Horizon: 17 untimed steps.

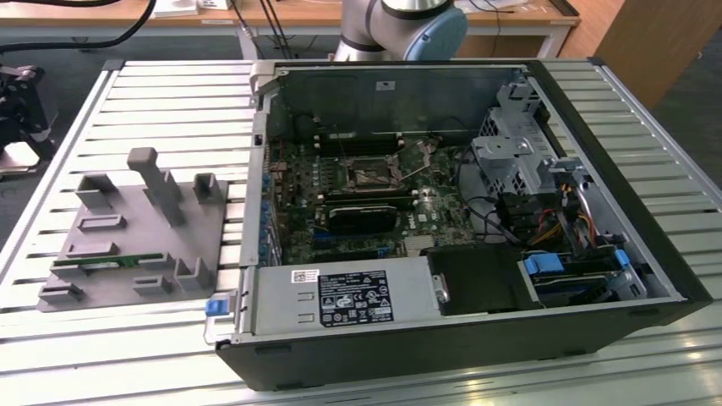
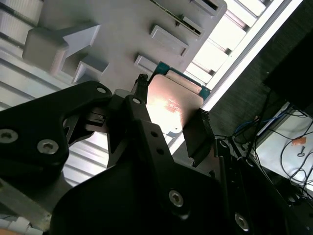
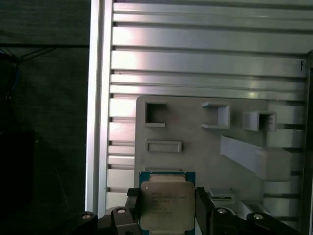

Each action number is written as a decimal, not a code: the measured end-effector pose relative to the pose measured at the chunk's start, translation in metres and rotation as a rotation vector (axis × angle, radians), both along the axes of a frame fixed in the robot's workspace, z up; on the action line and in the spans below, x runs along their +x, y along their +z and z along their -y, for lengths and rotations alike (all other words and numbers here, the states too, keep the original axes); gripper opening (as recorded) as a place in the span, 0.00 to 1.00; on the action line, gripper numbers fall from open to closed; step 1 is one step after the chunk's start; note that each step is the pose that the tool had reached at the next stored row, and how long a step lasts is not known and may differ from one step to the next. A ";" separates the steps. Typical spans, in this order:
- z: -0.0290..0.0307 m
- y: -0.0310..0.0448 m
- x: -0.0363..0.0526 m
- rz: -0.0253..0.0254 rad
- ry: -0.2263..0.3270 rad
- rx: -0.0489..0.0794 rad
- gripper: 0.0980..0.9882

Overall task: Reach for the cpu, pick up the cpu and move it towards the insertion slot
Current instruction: 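Pick up the cpu and move it towards the insertion slot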

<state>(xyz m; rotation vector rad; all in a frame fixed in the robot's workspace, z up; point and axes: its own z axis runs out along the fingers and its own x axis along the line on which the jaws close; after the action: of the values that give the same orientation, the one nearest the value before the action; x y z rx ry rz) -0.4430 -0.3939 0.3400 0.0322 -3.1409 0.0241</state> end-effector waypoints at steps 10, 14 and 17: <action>-0.0010 0.0051 0.0000 0.0000 0.000 -0.004 0.50; -0.0013 0.0072 0.0000 -0.0001 0.000 -0.005 0.50; -0.0015 0.0085 0.0000 0.0000 0.000 -0.005 0.50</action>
<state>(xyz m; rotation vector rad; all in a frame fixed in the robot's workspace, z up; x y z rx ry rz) -0.4430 -0.3924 0.3485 0.0323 -3.1408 0.0323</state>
